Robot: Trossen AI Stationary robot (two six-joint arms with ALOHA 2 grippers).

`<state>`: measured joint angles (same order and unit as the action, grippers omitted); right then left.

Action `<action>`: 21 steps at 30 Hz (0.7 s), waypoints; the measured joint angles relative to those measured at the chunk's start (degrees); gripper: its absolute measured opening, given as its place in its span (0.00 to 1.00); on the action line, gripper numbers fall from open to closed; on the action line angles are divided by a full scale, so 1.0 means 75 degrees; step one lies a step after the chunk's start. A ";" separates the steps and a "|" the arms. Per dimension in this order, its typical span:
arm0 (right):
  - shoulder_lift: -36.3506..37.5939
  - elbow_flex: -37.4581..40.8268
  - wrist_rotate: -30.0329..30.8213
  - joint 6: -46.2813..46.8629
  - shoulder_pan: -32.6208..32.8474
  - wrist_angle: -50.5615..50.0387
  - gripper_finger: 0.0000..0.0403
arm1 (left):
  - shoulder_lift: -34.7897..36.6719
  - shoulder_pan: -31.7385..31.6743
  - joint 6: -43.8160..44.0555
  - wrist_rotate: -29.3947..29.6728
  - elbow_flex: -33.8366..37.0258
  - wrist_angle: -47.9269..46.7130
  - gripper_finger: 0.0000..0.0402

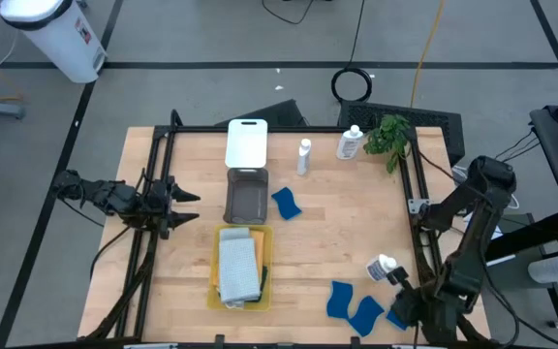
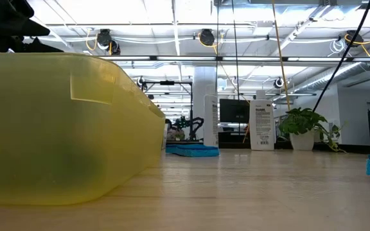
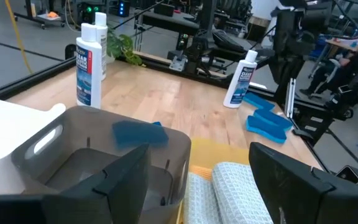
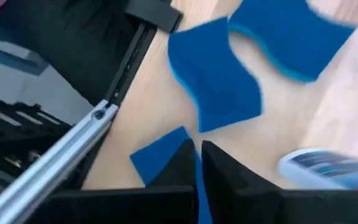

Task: Pick & Place Kitchen Items
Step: Put the blue sponge into the black bin

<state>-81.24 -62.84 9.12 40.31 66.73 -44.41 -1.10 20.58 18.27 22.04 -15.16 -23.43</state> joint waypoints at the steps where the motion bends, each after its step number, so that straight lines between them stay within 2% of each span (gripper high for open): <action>1: -0.0110 0.0034 -0.0008 0.0255 0.0071 0.0066 0.00 | 0.0000 0.0000 0.0000 0.0000 0.0000 -0.0002 0.68; 5: -0.0565 0.0269 -0.0128 0.1240 0.0252 0.0295 0.00 | 0.0000 0.0000 -0.0001 0.0000 0.0000 -0.0001 0.68; 12: -0.1039 0.1098 -0.1241 0.2232 0.0034 0.1133 0.00 | 0.0000 0.0000 -0.0001 -0.0003 0.0000 0.0004 0.68; 21: -0.1031 0.1738 -0.1372 0.2018 -0.0805 0.1518 0.00 | 0.0000 0.0000 -0.0010 -0.0003 0.0000 0.0001 0.68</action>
<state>-88.97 -49.80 -1.17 55.45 60.69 -33.03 -1.10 20.58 18.20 22.02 -15.16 -23.42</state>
